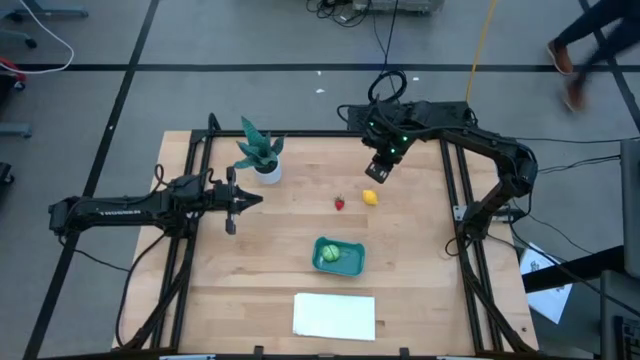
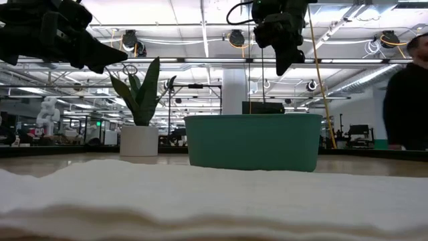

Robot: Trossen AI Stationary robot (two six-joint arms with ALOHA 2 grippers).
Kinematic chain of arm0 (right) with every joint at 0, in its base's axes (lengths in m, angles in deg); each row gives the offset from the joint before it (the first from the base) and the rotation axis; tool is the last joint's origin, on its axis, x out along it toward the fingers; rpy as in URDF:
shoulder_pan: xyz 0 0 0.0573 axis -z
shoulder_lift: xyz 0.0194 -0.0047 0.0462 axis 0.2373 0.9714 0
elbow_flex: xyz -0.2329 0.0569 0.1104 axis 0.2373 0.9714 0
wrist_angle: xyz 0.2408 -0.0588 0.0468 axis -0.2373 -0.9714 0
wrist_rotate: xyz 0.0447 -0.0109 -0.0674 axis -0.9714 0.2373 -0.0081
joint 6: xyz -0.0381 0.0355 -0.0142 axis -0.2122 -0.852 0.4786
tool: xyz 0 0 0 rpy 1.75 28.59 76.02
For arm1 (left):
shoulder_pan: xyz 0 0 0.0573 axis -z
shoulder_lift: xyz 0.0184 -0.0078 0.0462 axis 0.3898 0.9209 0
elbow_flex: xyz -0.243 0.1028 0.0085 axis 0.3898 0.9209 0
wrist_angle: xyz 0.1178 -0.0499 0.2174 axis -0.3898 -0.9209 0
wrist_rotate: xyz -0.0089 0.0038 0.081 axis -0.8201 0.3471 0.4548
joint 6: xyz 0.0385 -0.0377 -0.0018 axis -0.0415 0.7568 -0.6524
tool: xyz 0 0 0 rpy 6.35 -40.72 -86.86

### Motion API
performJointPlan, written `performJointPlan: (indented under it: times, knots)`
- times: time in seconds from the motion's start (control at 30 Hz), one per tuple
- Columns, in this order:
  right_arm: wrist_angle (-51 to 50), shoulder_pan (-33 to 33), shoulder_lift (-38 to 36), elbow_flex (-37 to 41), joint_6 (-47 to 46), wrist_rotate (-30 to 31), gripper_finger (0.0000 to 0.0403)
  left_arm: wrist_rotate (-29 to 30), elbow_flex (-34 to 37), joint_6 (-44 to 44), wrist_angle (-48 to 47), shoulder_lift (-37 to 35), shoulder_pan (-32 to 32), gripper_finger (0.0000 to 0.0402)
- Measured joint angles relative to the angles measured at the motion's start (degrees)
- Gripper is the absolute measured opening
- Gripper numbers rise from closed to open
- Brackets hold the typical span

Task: Pick and placing Produce into tupperware
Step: Put the lemon into the bin

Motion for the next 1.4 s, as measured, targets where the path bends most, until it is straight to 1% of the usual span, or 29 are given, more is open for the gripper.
performJointPlan:
  times: [0.13, 0.43, 0.53, 0.6, 0.7, 0.9, 0.97, 1.07, 1.4]
  knots:
    - [-0.2, 0.0, 0.0, 0.0, 0.0, 0.0, 0.0060, 0.0, 0.0, 0.0, -0.4, 0.0, 0.0, 0.0026]
    - [-0.4, 0.0, 0.0, 0.0, -0.8, 0.0, 0.0189, 0.0, 0.0, -0.1, -0.9, 0.0, 0.0, 0.0026]
    - [-0.4, 0.0, 0.0, 0.0, -1.1, 0.0, 0.0220, 0.0, 0.0, -0.3, -0.9, 0.0, 0.0, 0.0026]
    - [-0.5, 0.0, 0.0, 0.0, -1.3, 0.0, 0.0233, 0.0, 0.0, -0.4, -0.9, 0.0, 0.0, 0.0026]
    - [-0.5, 0.0, 0.0, 0.0, -1.5, 0.0, 0.0243, 0.0, 0.0, -0.3, -0.9, 0.0, 0.0, 0.0026]
    - [-0.6, -0.7, 0.5, 0.0, -0.6, 0.2, 0.0242, 0.0, 0.0, -0.3, -0.9, 0.0, 0.0, 0.0026]
    - [-0.6, -1.2, 1.1, 0.0, -0.3, 1.5, 0.0243, 0.0, 0.0, -0.3, -0.9, 0.0, 0.0, 0.0026]
    - [-0.7, -2.0, 3.0, 0.0, 0.0, 2.9, 0.0246, 0.0, 0.0, -0.3, -0.9, 0.0, 0.0, 0.0026]
    - [-0.5, -2.8, 10.5, 0.0, 0.8, 3.1, 0.0250, 0.0, 0.0, -0.2, -1.1, 0.0, 0.0, 0.0026]
